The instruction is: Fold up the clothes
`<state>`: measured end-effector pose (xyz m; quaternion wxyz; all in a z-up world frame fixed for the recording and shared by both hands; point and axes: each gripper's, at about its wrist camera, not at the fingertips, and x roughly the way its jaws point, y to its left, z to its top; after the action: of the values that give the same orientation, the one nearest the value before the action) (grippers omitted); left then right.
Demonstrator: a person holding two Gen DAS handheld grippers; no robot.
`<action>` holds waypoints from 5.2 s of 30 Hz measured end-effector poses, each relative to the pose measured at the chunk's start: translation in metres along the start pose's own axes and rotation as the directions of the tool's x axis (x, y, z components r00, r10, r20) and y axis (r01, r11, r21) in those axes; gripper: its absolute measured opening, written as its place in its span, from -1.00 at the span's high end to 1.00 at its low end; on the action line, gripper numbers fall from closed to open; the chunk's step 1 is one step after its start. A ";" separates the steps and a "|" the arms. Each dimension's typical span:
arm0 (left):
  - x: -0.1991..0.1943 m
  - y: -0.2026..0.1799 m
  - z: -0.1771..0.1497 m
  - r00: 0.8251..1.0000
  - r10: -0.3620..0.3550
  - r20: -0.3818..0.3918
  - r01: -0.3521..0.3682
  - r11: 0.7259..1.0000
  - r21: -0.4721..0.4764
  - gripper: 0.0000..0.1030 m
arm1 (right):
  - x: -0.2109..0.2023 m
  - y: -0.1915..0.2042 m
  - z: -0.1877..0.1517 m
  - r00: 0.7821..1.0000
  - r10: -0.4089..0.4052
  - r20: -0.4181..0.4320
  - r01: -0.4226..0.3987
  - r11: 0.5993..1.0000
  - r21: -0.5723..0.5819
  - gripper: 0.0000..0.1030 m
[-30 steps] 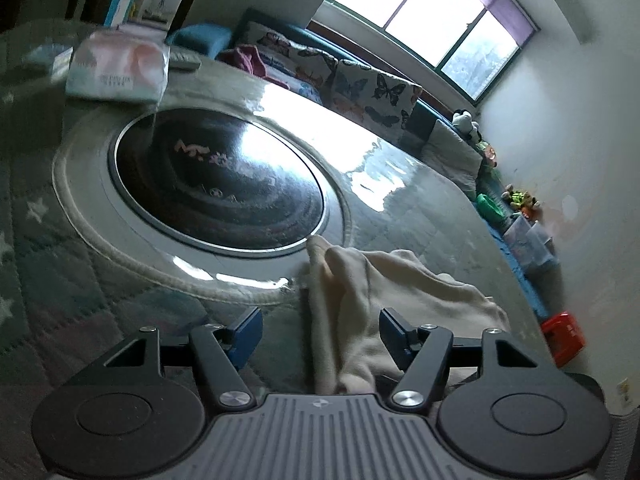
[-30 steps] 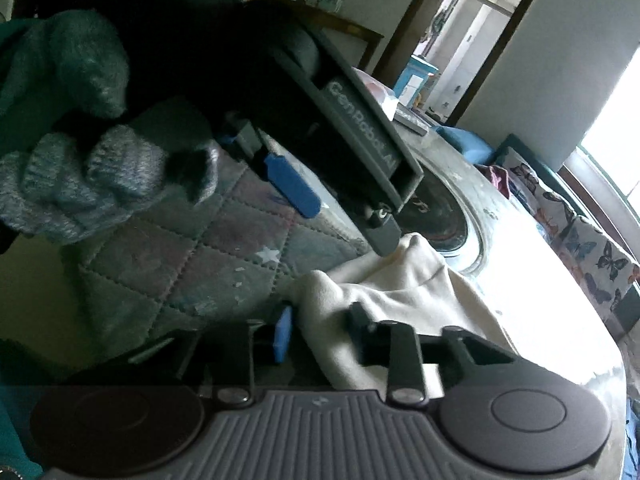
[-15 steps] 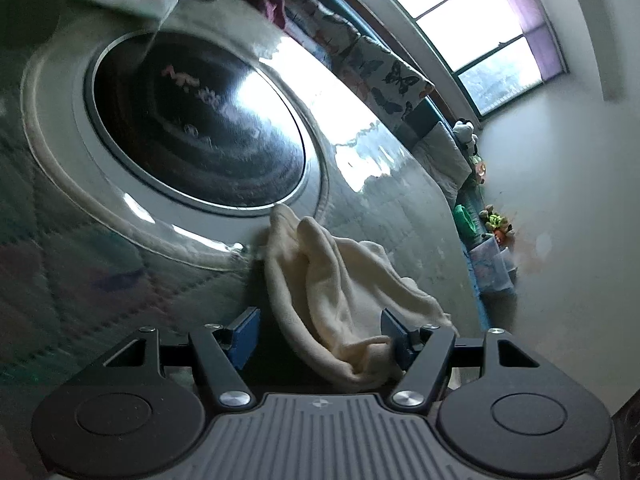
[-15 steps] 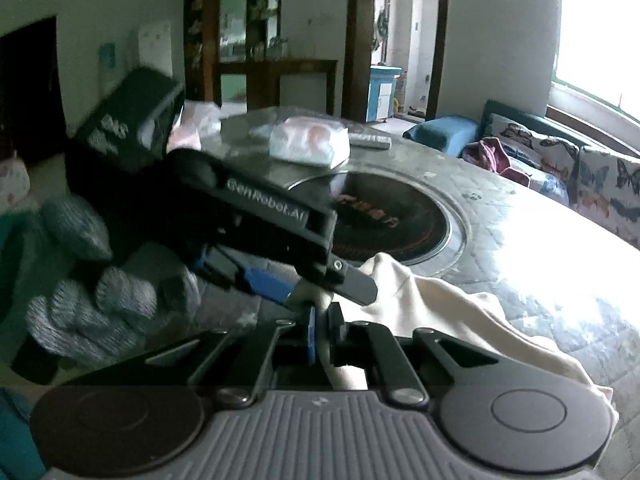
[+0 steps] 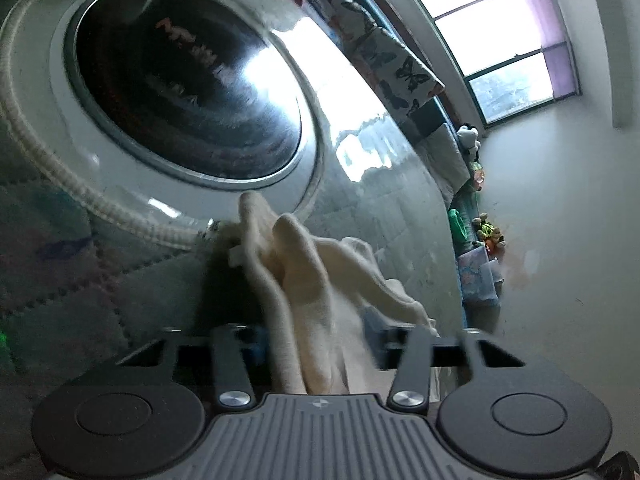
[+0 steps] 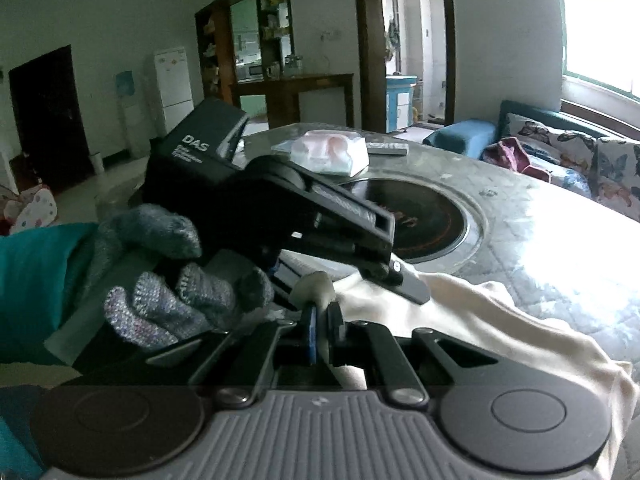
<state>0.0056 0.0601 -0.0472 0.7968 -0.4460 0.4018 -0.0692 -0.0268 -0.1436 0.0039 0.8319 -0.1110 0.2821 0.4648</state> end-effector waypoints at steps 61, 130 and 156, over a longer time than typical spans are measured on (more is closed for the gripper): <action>0.039 -0.099 -0.013 1.000 -0.018 -0.018 0.024 0.915 0.402 0.73 | -0.131 -0.169 -0.077 0.887 -0.456 0.077 0.340 0.755 0.561 0.90; 0.210 -0.226 -0.065 0.983 0.071 -0.168 0.070 0.706 0.705 0.47 | -0.121 -0.271 -0.114 0.752 -0.637 -0.166 0.604 0.567 0.561 0.55; 0.205 -0.228 -0.081 0.987 0.090 -0.136 0.046 0.644 0.763 0.40 | -0.107 -0.244 -0.105 0.756 -0.635 -0.158 0.623 0.626 0.468 0.03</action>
<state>0.1427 -0.2243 -0.0138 0.8760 -0.0565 0.4034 -0.2583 0.0950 -0.3988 -0.0391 0.9438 0.0192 0.3250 0.0580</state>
